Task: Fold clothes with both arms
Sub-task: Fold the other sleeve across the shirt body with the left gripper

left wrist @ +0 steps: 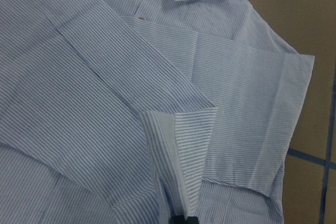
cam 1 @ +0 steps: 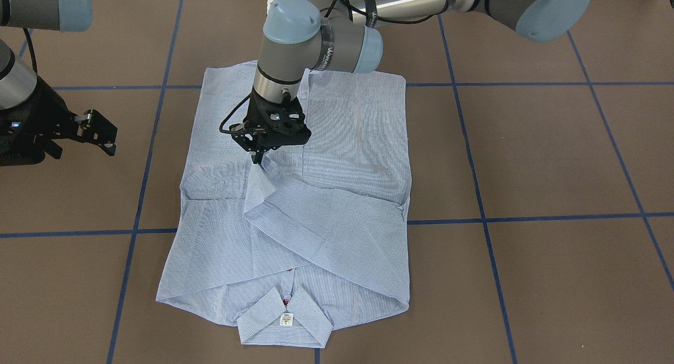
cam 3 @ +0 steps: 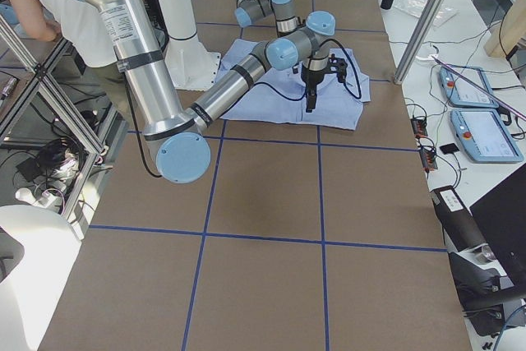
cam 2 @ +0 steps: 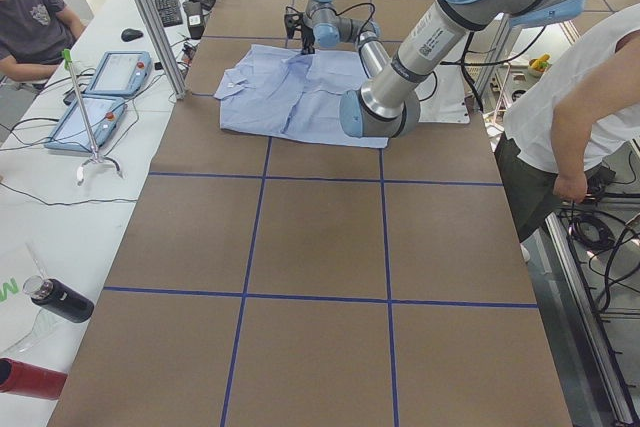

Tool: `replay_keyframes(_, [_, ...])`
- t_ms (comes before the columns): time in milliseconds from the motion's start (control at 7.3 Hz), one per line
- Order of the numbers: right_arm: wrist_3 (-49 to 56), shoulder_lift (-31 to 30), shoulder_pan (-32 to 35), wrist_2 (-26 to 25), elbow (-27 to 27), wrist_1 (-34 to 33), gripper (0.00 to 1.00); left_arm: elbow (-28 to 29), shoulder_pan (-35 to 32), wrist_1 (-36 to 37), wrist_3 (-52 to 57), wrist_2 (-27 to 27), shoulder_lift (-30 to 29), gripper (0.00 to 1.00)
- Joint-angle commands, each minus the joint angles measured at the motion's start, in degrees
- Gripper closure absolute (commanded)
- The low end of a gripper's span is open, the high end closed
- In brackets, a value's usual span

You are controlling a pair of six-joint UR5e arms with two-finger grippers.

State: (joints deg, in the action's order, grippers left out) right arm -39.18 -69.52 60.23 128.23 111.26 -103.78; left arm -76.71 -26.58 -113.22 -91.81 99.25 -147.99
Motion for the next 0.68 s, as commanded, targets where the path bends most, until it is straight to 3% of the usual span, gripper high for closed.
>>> replay_keyframes(0, [-0.37,0.09,0.06,0.71,-0.08,0.24,0.00,-0.10,2.40,-12.74,0.05,-2.72,1.55,0.00])
replay_keyframes(274, [-0.37,0.09,0.06,0.88,-0.08,0.42,0.00,-0.89,2.94,-16.51,-0.03,-4.85,2.43,0.00])
replay_keyframes(548, [-0.63,-0.69,0.06,1.14,0.53,0.50,0.00,-8.40,2.59,-11.37,0.14,-4.24,6.98,0.00])
